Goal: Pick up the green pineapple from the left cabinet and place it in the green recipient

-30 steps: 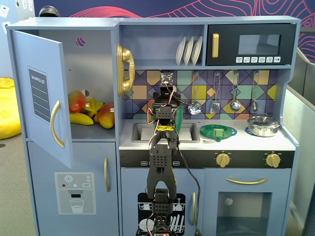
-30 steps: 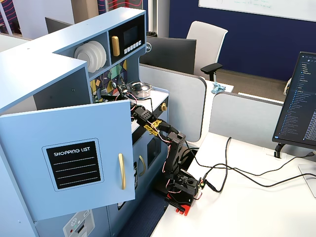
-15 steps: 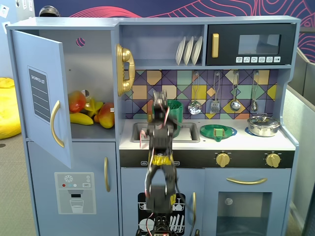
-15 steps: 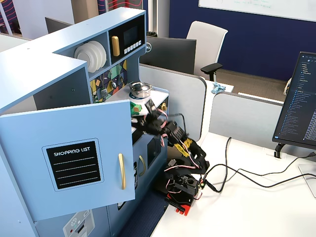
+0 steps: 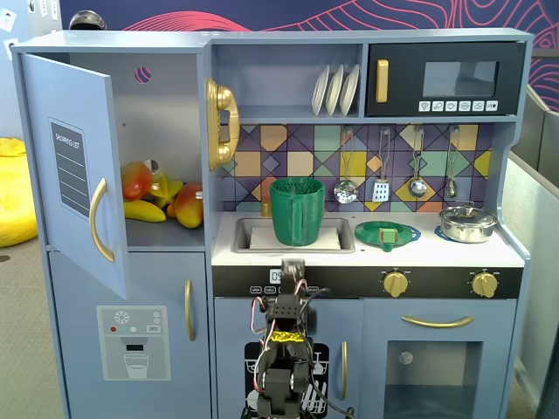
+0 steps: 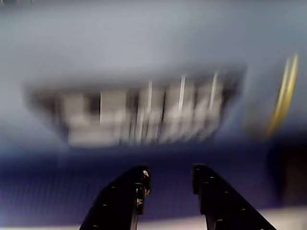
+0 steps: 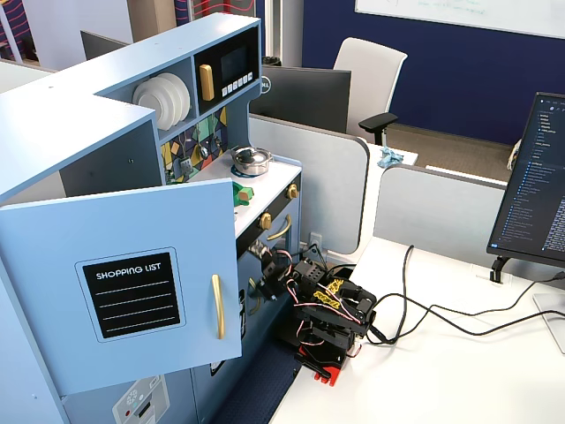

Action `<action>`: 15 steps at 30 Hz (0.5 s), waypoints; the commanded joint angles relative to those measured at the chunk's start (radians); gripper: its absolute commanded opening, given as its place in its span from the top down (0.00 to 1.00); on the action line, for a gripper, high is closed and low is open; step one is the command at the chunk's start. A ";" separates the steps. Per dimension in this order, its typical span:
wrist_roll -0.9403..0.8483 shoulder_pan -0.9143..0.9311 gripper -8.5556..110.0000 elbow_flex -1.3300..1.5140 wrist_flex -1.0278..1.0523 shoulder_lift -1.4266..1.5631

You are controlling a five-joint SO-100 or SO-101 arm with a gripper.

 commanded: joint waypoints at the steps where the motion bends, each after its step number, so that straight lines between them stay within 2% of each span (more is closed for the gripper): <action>1: 0.183 -0.083 0.92 0.011 0.202 0.020; 5: 0.290 -0.080 0.92 0.011 0.291 0.020; 15: 0.057 0.046 0.92 0.011 0.566 0.021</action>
